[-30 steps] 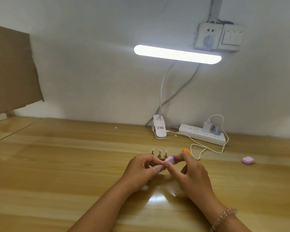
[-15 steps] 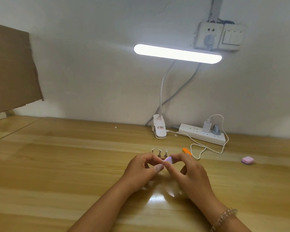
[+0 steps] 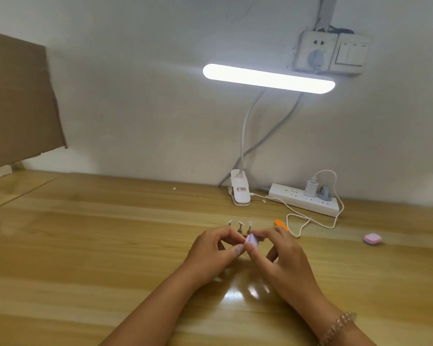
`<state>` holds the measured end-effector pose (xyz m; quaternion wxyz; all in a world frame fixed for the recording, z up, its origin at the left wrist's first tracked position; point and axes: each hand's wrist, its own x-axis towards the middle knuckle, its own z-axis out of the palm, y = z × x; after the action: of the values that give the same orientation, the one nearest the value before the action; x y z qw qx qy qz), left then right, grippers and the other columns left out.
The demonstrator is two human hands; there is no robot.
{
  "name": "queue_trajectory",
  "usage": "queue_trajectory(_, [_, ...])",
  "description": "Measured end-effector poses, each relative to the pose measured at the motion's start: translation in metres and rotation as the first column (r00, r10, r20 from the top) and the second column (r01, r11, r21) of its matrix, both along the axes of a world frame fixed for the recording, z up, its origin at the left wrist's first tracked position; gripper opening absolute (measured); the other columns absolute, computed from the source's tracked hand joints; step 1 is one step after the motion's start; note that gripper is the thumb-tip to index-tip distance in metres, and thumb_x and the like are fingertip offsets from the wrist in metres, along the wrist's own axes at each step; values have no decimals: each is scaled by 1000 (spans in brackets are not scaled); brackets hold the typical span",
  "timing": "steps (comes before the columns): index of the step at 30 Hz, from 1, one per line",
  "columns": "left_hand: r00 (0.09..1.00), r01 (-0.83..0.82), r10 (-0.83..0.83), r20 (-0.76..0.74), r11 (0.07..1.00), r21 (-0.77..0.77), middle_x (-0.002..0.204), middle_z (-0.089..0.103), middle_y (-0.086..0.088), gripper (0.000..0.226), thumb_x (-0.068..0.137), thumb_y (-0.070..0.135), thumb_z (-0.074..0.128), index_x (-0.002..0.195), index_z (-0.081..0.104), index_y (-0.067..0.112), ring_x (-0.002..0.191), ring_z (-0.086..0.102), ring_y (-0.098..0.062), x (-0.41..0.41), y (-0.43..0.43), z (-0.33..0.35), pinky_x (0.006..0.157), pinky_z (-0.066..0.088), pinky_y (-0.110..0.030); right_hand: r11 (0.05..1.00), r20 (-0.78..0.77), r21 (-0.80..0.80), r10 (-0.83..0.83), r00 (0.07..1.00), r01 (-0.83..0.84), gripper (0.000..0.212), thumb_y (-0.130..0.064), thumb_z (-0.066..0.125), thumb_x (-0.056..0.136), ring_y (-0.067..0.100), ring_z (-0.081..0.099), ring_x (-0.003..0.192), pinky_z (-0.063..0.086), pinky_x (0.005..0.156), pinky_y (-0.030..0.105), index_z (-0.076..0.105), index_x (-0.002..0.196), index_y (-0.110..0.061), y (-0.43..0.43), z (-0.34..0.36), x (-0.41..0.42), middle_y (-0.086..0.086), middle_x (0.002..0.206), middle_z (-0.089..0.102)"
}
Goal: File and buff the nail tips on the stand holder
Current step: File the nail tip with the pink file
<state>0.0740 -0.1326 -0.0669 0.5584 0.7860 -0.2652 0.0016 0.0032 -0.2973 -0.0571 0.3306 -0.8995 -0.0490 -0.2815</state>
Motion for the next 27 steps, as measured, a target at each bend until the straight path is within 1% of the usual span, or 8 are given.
queue_trajectory(2, [1000, -5, 5, 4, 1000, -4, 90, 73, 10, 8, 88, 19, 74, 89, 74, 27, 49, 45, 2, -1, 0, 0, 55, 38, -15, 1000, -8, -1, -31, 999, 31, 23, -45, 67, 85, 8, 58, 59, 50, 75, 31, 66, 103, -30, -2, -1, 2, -19, 100, 57])
queue_trajectory(5, [1000, -15, 15, -7, 1000, 10, 91, 72, 12, 14, 88, 14, 72, 88, 72, 28, 50, 46, 2, -1, 0, 0, 55, 39, -15, 995, 26, -91, 39, 999, -37, 36, -59, 61, 80, 9, 58, 58, 50, 60, 30, 63, 105, -33, 5, -1, -5, -20, 100, 52])
queue_trajectory(10, [1000, -11, 11, -12, 1000, 7, 85, 71, 11, 6, 87, 22, 76, 85, 75, 28, 49, 48, 1, -4, -1, 2, 52, 41, -20, 997, 23, -60, -52, 998, 53, 29, -52, 66, 82, 7, 56, 58, 50, 65, 33, 59, 101, -33, 0, 0, -1, -19, 100, 54])
queue_trajectory(13, [1000, -20, 20, -14, 999, 46, 81, 70, 17, 19, 86, 14, 72, 82, 73, 33, 53, 49, 0, -4, -1, 2, 57, 43, -21, 992, 21, -122, 33, 999, -30, 38, -62, 62, 79, 10, 56, 58, 49, 57, 29, 62, 103, -32, 6, 0, -6, -20, 99, 52])
queue_trajectory(17, [1000, -10, 11, -17, 999, 54, 68, 65, 23, 15, 87, 21, 75, 83, 74, 35, 49, 50, 0, -5, -1, 3, 52, 42, -20, 998, 8, -19, -52, 999, 52, 25, -48, 70, 82, 7, 56, 59, 51, 71, 35, 64, 99, -31, -1, 0, 2, -20, 97, 57])
queue_trajectory(22, [999, -24, 26, -30, 998, 59, 80, 69, 22, 18, 88, 15, 71, 88, 74, 32, 55, 52, -2, -5, -1, 3, 55, 45, -19, 994, 11, -96, 51, 999, -50, 33, -57, 63, 80, 8, 57, 58, 50, 60, 29, 64, 105, -34, 6, 0, -6, -20, 100, 56])
queue_trajectory(25, [1000, -20, 21, -8, 998, 55, 86, 72, 15, 13, 91, 22, 71, 87, 73, 34, 56, 53, -4, -6, -1, 5, 56, 48, -23, 999, 14, -27, -28, 1000, 28, 28, -47, 70, 82, 8, 56, 58, 49, 65, 32, 65, 105, -32, 1, 0, 0, -20, 99, 59])
queue_trajectory(27, [1000, -23, 23, 6, 998, 58, 91, 72, 11, 13, 92, 22, 69, 88, 73, 34, 58, 51, -5, -6, -1, 5, 55, 46, -21, 997, 33, -70, -40, 999, 42, 31, -50, 66, 83, 7, 55, 56, 50, 64, 33, 64, 107, -31, 0, 0, -1, -20, 99, 58])
